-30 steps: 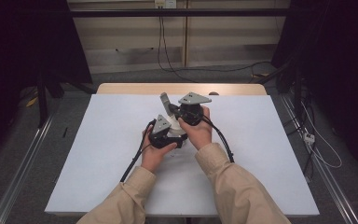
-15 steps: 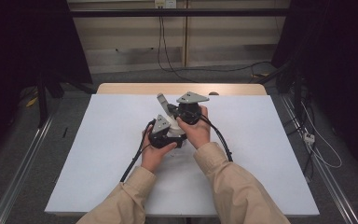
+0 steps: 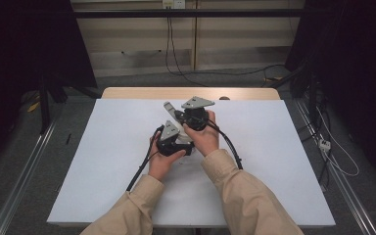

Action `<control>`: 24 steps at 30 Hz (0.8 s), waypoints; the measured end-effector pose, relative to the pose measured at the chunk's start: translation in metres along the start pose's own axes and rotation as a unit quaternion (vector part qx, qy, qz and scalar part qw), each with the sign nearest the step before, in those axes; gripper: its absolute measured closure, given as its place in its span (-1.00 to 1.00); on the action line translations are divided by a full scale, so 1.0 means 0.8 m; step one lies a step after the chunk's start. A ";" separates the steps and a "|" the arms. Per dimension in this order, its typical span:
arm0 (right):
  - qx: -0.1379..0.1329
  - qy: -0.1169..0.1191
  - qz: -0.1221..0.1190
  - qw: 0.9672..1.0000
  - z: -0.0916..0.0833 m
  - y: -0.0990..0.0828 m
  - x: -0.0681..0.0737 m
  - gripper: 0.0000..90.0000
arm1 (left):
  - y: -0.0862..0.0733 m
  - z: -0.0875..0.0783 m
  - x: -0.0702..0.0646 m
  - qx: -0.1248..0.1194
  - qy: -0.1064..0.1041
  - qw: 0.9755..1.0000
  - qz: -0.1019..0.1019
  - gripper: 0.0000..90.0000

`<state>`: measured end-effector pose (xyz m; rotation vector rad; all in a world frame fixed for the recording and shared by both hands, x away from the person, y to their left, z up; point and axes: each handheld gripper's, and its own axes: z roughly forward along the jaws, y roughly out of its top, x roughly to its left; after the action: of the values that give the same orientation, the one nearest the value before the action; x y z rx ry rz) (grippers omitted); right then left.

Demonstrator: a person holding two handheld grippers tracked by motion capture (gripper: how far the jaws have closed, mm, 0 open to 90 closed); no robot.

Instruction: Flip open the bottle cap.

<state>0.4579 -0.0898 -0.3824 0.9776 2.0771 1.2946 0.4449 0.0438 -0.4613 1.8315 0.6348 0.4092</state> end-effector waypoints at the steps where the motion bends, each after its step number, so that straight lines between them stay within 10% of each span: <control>1: 0.000 -0.001 0.000 1.000 0.000 0.000 0.000 1.00 | 0.000 0.000 0.000 0.001 0.000 1.000 0.001 -0.58; 24: -0.022 0.005 0.000 1.000 -0.015 -0.009 -0.002 0.56 | 0.005 -0.011 -0.002 0.036 -0.007 0.999 0.013 -0.78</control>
<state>0.4479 -0.0996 -0.3834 0.9550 2.0479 1.3423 0.4399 0.0485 -0.4544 1.9110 0.6235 0.3940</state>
